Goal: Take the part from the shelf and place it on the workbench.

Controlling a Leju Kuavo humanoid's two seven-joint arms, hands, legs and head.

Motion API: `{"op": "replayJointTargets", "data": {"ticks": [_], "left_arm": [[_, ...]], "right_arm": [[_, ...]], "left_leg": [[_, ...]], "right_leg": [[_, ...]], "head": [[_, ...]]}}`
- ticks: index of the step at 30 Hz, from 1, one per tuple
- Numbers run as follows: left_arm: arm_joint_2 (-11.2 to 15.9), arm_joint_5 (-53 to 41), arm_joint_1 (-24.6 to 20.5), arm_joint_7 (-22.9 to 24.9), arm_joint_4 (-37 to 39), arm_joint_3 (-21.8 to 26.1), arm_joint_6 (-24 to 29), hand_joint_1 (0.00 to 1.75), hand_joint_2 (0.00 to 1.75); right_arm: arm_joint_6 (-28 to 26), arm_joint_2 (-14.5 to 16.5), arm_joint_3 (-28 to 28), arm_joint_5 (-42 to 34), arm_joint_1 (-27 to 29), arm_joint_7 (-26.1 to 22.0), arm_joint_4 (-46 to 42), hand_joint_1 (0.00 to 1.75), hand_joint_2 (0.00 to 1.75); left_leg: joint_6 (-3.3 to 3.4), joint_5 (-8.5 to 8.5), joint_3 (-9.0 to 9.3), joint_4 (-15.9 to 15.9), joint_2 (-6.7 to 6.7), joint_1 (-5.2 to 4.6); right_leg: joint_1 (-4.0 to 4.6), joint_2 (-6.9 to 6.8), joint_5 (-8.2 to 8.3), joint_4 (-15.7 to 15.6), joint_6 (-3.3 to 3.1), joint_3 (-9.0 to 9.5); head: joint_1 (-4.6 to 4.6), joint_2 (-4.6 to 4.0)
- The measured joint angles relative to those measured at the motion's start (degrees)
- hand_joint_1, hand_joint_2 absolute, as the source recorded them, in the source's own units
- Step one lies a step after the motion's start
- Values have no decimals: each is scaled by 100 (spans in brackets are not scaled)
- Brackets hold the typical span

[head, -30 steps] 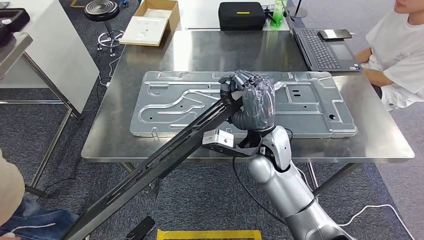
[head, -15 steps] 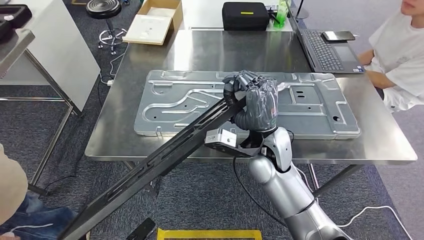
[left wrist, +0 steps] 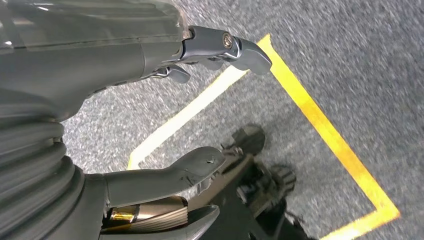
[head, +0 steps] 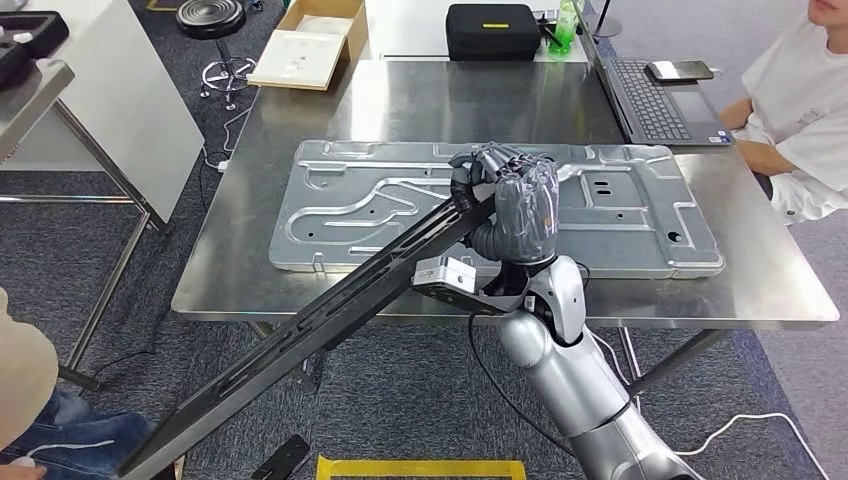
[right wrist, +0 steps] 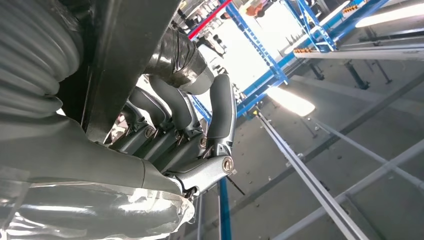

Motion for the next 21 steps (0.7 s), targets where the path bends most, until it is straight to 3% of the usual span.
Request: {"op": "replayJointTargets", "data": {"ticks": [3, 5, 7, 8, 9, 10, 12, 14, 17, 19, 21], "left_arm": [[-1, -2, -2, -11, 0, 0, -1, 0, 175], [-5, -8, 2, -27, 1, 0, -2, 0, 175], [-11, -16, 15, -33, 1, 0, -2, 0, 175], [-13, -20, 18, -34, 2, 0, -1, 0, 175], [-13, -28, 17, -37, 1, 0, 2, 0, 175], [-13, -37, 11, -39, 1, 0, 4, 0, 175], [-15, -55, -6, -47, 0, -1, 9, 0, 175], [-21, -62, -16, -55, 1, -3, 10, 0, 175], [-29, -69, -10, -62, 1, -7, 11, 0, 175], [-32, -69, -17, -66, 0, -10, 13, 0, 175], [-37, -70, -24, -69, 0, -14, 14, 0, 175]], "right_arm": [[-5, 1, -16, -4, -14, 0, 11, 175, 175], [-8, 2, -29, -5, -26, 0, 31, 175, 175], [-8, 2, -32, -6, -28, -1, 61, 175, 175], [-8, 2, -33, -6, -29, -1, 74, 175, 175], [-8, 2, -34, -6, -31, -2, 84, 175, 175], [-8, 2, -35, -6, -36, -2, 89, 175, 175], [-8, 3, -38, -6, -59, -4, 92, 175, 175], [-11, 4, -40, -4, -86, -11, 95, 175, 175], [-15, 7, -43, 1, -103, -17, 102, 175, 175], [-16, 6, -45, 3, -122, -19, 104, 175, 175], [-16, 5, -52, 3, -133, -20, 116, 175, 175]], "left_leg": [[-89, -225, -132, 329, 10, 24], [-136, -557, -452, 1005, 16, 50], [-168, -691, -717, 1520, 17, 76], [-174, -611, -726, 1512, 18, 84], [-170, -443, -629, 1295, 20, 88], [-158, -238, -451, 925, 25, 91], [-110, -30, -111, 249, 36, 70], [-43, -51, 8, -1, 36, 40], [77, -66, 88, -61, 19, 41], [145, -94, 167, -79, 13, 37], [194, -154, 228, -75, 12, 16]], "right_leg": [[-25, -12, 25, -60, -81, 45], [-24, -25, 19, -66, -115, 52], [-18, -28, 8, -64, -126, 55], [-20, -25, -2, -61, -124, 60], [-25, -22, -15, -58, -114, 71], [-30, -20, -33, -53, -97, 86], [-23, -17, -70, -43, -41, 106], [-10, -16, -75, -42, 31, 118], [-26, -20, -87, 69, 126, 108], [-42, -18, -257, 486, 163, -112], [-44, -15, -497, 1181, 171, -546]], "head": [[-2, 0], [-2, 0], [-2, 0], [-2, 0], [-2, 0], [-2, 0], [0, 0], [1, 0], [1, 0], [2, 0], [2, 0]]}}
